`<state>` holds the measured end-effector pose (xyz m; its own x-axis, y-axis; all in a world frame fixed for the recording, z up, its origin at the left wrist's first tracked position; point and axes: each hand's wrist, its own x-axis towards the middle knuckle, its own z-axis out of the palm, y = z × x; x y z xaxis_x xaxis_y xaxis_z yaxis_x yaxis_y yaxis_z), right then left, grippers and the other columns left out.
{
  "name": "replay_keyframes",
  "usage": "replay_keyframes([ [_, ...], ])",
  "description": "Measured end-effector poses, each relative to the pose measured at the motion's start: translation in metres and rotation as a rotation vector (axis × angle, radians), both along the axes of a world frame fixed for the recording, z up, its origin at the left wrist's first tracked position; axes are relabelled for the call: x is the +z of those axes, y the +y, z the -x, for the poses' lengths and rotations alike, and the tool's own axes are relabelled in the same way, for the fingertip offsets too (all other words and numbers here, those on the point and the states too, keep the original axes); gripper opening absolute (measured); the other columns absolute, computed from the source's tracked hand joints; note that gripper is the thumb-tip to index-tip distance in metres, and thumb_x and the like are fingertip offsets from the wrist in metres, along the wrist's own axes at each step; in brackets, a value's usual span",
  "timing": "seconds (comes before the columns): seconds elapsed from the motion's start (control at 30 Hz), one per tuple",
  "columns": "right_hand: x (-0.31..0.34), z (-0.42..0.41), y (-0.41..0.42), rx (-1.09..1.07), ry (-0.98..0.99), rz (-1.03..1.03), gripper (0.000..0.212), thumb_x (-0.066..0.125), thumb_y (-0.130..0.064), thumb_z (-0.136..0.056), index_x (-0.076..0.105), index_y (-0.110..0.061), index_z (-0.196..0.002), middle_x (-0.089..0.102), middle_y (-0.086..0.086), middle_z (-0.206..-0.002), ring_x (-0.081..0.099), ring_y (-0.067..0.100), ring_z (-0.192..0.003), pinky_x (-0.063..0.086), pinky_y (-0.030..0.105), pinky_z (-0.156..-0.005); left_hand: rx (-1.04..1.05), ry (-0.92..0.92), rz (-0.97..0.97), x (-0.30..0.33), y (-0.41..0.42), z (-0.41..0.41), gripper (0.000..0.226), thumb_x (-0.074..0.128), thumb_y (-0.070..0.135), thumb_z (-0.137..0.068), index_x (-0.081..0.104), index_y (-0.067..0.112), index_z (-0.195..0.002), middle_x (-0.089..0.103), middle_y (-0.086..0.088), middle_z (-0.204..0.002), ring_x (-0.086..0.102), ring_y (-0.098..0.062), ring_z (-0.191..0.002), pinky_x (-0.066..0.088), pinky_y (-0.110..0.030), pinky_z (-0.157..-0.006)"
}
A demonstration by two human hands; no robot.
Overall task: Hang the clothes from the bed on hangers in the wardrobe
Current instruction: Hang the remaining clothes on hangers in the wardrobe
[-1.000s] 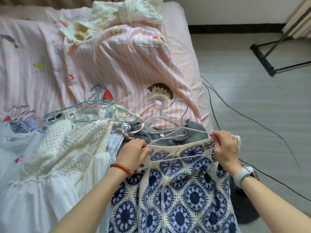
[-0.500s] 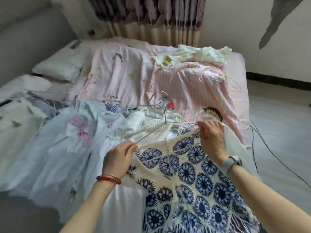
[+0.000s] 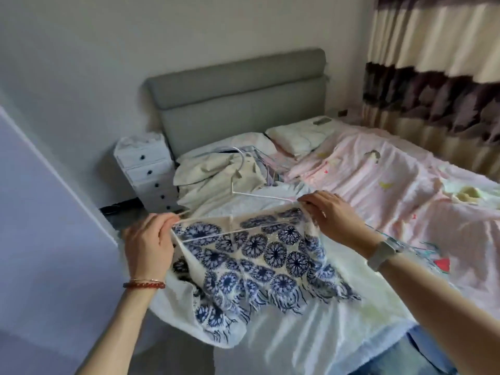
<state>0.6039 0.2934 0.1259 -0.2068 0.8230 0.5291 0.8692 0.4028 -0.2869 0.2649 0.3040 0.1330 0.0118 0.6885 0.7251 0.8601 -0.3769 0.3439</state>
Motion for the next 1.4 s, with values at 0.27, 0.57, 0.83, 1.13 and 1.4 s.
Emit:
replay_keyframes([
  [0.27,0.052,0.198,0.049,0.471,-0.040,-0.117,0.030,0.039,-0.029,-0.091,0.060,-0.008,-0.097,0.063,0.008,-0.083,0.060,0.025,-0.063,0.051,0.036,-0.048,0.513,-0.137,-0.213,0.029,-0.039,0.183,0.026,0.044,0.010,-0.088,0.069,0.002,-0.081,0.068,-0.018,-0.083,0.058,-0.034,-0.076,0.032,-0.053,-0.094],
  [0.57,0.062,0.426,0.040,0.634,0.173,-0.187,0.027,0.045,-0.030,-0.086,0.063,-0.011,-0.084,0.069,0.003,-0.072,0.063,0.021,-0.052,0.038,0.017,-0.046,0.894,-0.120,-0.125,0.037,-0.114,0.356,0.017,0.056,0.010,-0.083,0.067,0.000,-0.090,0.066,-0.023,-0.086,0.060,-0.039,-0.082,0.041,-0.045,-0.082],
  [0.83,0.045,0.585,0.034,0.788,0.258,0.033,0.021,0.048,-0.019,-0.093,0.064,-0.004,-0.096,0.069,0.008,-0.086,0.063,0.027,-0.064,0.037,0.023,-0.058,1.135,0.204,-0.126,0.080,-0.167,0.412,0.041,0.040,0.024,-0.080,0.060,0.008,-0.112,0.056,-0.016,-0.120,0.042,-0.030,-0.115,0.035,-0.047,-0.093],
  [1.13,0.060,0.763,0.048,0.962,0.391,0.229,0.021,0.046,-0.021,-0.095,0.059,-0.005,-0.102,0.068,0.013,-0.087,0.063,0.033,-0.078,0.044,0.032,-0.065,1.534,0.582,-0.061,0.153,-0.166,0.492,0.063,0.056,0.019,-0.078,0.038,0.012,-0.138,0.029,-0.022,-0.146,0.021,-0.043,-0.135,0.006,-0.063,-0.105],
  [1.4,0.097,0.904,0.078,0.978,0.449,0.314,0.025,0.041,-0.022,-0.097,0.054,-0.004,-0.107,0.065,0.019,-0.098,0.061,0.038,-0.087,0.042,0.036,-0.071,1.830,0.694,0.043,0.139,-0.170,0.560,0.072,0.047,0.035,-0.082,0.020,0.013,-0.146,0.020,-0.015,-0.151,0.007,-0.036,-0.138,0.002,-0.058,-0.109],
])
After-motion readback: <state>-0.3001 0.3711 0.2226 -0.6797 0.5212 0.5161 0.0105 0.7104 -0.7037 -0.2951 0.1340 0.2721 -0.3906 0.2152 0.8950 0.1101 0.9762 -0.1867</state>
